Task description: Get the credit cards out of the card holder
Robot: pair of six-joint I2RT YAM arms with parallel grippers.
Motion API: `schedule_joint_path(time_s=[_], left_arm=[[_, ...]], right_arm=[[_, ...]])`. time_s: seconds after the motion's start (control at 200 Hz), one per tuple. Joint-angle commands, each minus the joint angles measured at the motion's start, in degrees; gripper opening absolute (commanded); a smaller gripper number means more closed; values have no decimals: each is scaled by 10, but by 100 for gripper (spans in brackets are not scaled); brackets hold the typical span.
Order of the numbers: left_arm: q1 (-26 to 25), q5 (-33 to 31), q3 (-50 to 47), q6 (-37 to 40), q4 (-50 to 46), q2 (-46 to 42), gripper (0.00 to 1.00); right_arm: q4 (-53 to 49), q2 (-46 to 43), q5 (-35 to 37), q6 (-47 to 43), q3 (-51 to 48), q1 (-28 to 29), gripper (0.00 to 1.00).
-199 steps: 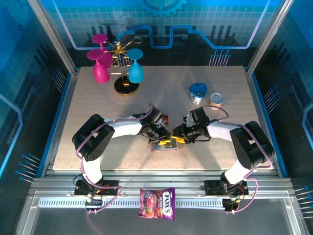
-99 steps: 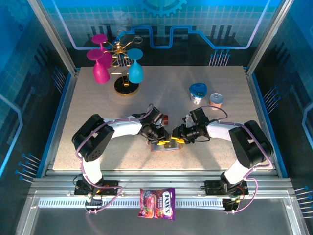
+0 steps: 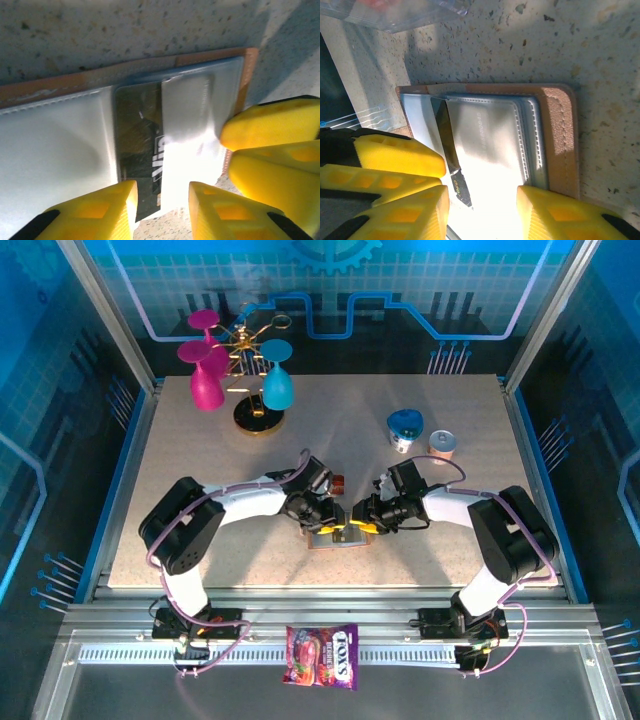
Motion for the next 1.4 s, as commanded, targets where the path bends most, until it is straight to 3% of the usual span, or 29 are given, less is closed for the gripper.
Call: schedule_joint_path(time_s=[0.0, 0.18, 1.136, 1.396], left_arm=[[10, 17, -30, -30, 44, -21, 34], [23, 41, -72, -52, 111, -24, 34], [29, 54, -106, -70, 173, 15, 25], [31, 53, -113, -72, 182, 16, 18]], right_arm=[[-37, 5, 25, -9, -4, 8, 43], [-38, 4, 23, -9, -4, 8, 43], [-49, -11, 28, -9, -6, 9, 43], [-51, -10, 29, -9, -4, 9, 43]])
